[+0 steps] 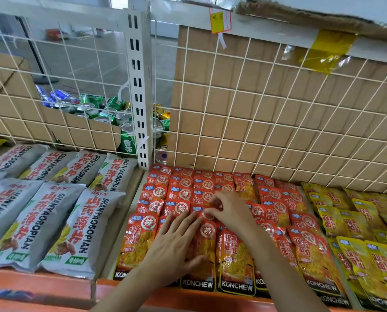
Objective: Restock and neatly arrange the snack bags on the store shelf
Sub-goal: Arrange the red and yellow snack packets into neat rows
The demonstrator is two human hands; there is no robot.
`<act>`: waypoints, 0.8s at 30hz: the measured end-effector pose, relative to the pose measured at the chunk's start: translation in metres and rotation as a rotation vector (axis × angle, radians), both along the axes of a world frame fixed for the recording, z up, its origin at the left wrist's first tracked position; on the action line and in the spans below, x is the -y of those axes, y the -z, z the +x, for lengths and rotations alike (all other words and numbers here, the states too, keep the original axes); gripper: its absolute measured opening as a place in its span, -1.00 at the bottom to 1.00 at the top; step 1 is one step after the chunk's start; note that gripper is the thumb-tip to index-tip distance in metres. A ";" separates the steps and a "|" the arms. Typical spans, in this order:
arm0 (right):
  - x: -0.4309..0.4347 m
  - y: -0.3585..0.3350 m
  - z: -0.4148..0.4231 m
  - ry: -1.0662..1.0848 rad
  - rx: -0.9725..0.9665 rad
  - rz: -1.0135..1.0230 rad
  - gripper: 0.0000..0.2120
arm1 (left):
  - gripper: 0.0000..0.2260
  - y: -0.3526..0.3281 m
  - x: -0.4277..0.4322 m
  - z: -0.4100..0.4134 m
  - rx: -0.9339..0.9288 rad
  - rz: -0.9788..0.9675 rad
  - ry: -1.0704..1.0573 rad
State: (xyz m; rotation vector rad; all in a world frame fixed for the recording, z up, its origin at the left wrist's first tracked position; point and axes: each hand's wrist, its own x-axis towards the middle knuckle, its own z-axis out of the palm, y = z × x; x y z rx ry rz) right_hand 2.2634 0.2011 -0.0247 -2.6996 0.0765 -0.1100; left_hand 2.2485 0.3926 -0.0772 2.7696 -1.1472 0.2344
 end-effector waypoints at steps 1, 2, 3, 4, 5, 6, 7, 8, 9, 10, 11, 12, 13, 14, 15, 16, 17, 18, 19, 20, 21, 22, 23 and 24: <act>0.000 0.000 0.001 -0.002 -0.023 0.003 -0.79 | -0.30 0.000 0.000 0.000 -0.001 0.000 0.000; 0.000 0.000 0.003 0.000 -0.042 0.007 -0.80 | -0.30 0.000 0.000 0.000 0.000 -0.001 0.001; 0.000 0.000 0.005 0.002 -0.060 0.012 -0.81 | -0.30 -0.001 0.000 0.000 0.002 -0.003 0.001; 0.000 0.000 0.006 0.003 -0.077 0.018 -0.83 | -0.31 -0.001 0.000 0.000 0.004 -0.005 0.001; 0.000 -0.001 0.008 0.006 -0.090 0.029 -0.85 | -0.30 -0.001 0.000 0.000 0.005 -0.007 0.000; -0.001 -0.001 0.009 0.013 -0.098 0.046 -0.87 | -0.30 -0.002 0.001 0.000 0.004 -0.008 -0.001; -0.001 -0.002 0.011 0.021 -0.099 0.065 -0.89 | -0.30 -0.002 0.000 0.000 0.000 -0.010 -0.003; -0.002 -0.002 0.012 0.029 -0.097 0.082 -0.90 | -0.30 -0.002 0.000 0.000 -0.005 -0.010 -0.005; -0.003 -0.003 0.013 0.035 -0.096 0.093 -0.91 | -0.29 -0.002 0.000 0.000 -0.008 -0.011 -0.007; -0.004 -0.003 0.014 0.040 -0.096 0.099 -0.91 | -0.29 -0.002 0.000 -0.001 -0.008 -0.016 -0.008; -0.004 -0.003 0.015 0.044 -0.095 0.101 -0.92 | -0.30 -0.002 0.000 -0.001 -0.006 -0.024 -0.006; -0.004 -0.003 0.015 0.050 -0.094 0.104 -0.92 | -0.30 -0.002 0.000 -0.001 -0.003 -0.031 -0.003; -0.004 -0.002 0.015 0.057 -0.092 0.109 -0.92 | -0.30 -0.002 0.000 -0.001 0.000 -0.034 0.000; -0.004 -0.002 0.016 0.066 -0.089 0.116 -0.92 | -0.30 -0.002 0.000 -0.001 0.001 -0.036 0.000; -0.004 -0.002 0.016 0.072 -0.086 0.120 -0.92 | -0.30 -0.002 0.000 -0.001 0.000 -0.035 0.001; -0.003 -0.001 0.016 0.076 -0.085 0.122 -0.92 | -0.30 -0.002 0.000 -0.001 -0.002 -0.033 0.001; -0.003 -0.001 0.017 0.078 -0.085 0.120 -0.92 | -0.30 -0.002 0.000 -0.001 -0.003 -0.027 0.001; -0.003 -0.001 0.017 0.079 -0.086 0.120 -0.93 | -0.30 -0.002 0.001 -0.001 -0.003 -0.021 0.001; -0.003 -0.001 0.017 0.079 -0.085 0.120 -0.93 | -0.30 -0.002 0.000 -0.001 -0.002 -0.015 0.000; -0.003 -0.001 0.017 0.079 -0.086 0.122 -0.93 | -0.30 -0.003 0.001 -0.001 -0.001 -0.009 -0.002; -0.003 -0.001 0.017 0.079 -0.084 0.124 -0.93 | -0.30 -0.003 0.001 -0.001 -0.002 -0.003 -0.004; -0.003 0.000 0.016 0.077 -0.084 0.128 -0.93 | -0.31 -0.004 0.001 -0.001 -0.006 0.004 -0.006; -0.002 0.000 0.016 0.074 -0.084 0.132 -0.93 | -0.31 -0.004 0.001 -0.001 -0.011 0.008 -0.006; -0.002 0.000 0.016 0.072 -0.085 0.134 -0.93 | -0.31 -0.004 0.001 -0.001 -0.021 0.010 -0.007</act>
